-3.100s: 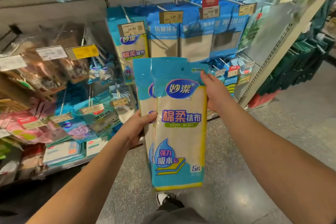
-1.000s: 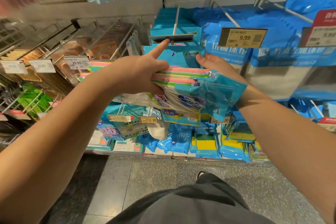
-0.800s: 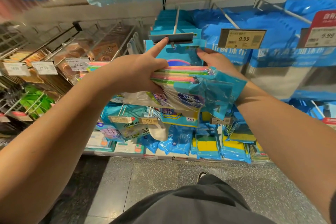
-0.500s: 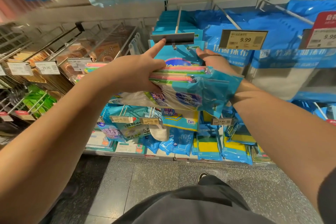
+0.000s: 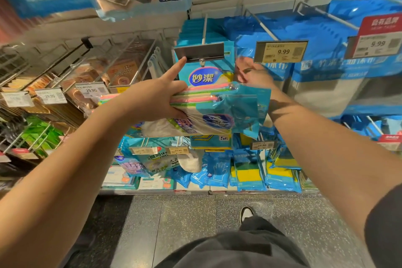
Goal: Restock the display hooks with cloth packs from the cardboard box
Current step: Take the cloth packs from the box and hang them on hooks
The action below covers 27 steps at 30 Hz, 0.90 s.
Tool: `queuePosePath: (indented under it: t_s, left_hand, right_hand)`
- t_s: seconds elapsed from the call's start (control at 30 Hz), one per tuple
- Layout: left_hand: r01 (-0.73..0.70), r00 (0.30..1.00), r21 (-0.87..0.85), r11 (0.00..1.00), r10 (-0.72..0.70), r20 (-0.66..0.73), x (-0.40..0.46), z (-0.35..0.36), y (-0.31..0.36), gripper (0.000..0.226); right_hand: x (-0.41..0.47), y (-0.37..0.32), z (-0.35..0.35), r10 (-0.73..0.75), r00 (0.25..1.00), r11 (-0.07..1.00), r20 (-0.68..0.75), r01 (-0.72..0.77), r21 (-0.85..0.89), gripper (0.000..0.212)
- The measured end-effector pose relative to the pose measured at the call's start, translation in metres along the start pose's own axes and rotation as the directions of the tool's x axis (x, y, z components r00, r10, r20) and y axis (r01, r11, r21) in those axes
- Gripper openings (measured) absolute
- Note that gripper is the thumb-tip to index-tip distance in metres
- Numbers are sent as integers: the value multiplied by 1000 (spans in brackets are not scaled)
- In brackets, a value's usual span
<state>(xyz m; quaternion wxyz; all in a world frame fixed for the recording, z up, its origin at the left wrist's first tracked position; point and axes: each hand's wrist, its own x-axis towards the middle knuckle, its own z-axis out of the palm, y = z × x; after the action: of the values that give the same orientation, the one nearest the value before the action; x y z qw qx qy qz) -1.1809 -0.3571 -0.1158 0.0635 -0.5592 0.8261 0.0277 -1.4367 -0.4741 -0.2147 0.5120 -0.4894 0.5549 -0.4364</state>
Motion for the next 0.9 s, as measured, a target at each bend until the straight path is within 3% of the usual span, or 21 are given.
queuePosePath:
  t_s: [0.07, 0.17, 0.23, 0.3, 0.4, 0.5, 0.6, 0.73, 0.83, 0.9]
  left_hand:
    - [-8, 1000, -74, 997, 7, -11, -1, 0, 1, 46]
    - [-18, 1000, -200, 980, 13, -27, -2, 1, 0, 41]
    - [-42, 998, -279, 959, 31, -46, -2, 2, -2, 33]
    - [-61, 997, -324, 944, 42, -65, -2, 4, -5, 30]
    - [-65, 996, -368, 928, 37, -83, -3, 6, -4, 40]
    - [-75, 995, -394, 916, 44, -87, -3, 6, -3, 45]
    - [-95, 994, -437, 894, 59, -96, -1, 10, -8, 27]
    - [-124, 988, -405, 906, 75, -135, 4, 12, -11, 54]
    - [-172, 977, -278, 945, 127, -173, 4, 12, -11, 94]
    - [-215, 963, -238, 947, 165, -216, 5, 15, -11, 107]
  right_hand:
    - [-32, 9, -18, 19, 998, 987, -67, -8, 158, 9]
    - [-68, 48, -42, 117, 983, 955, -142, -72, 287, 14]
    - [-91, 65, -49, 211, 974, 884, -84, -154, 442, 20]
    - [-109, 83, -50, 142, 988, 866, -64, -93, 491, 24]
    - [-137, 83, -39, 58, 997, 861, 47, -74, 503, 50]
    - [-148, 68, -26, -53, 991, 811, 126, -31, 584, 31]
    - [-147, 52, -11, 21, 1000, 756, 5, -19, 654, 31]
    - [-141, 39, 0, 55, 996, 689, -70, 13, 724, 19]
    - [-138, 33, -1, 70, 992, 633, -107, 38, 773, 21]
    - [-138, 27, -3, 67, 989, 611, -132, 63, 789, 20]
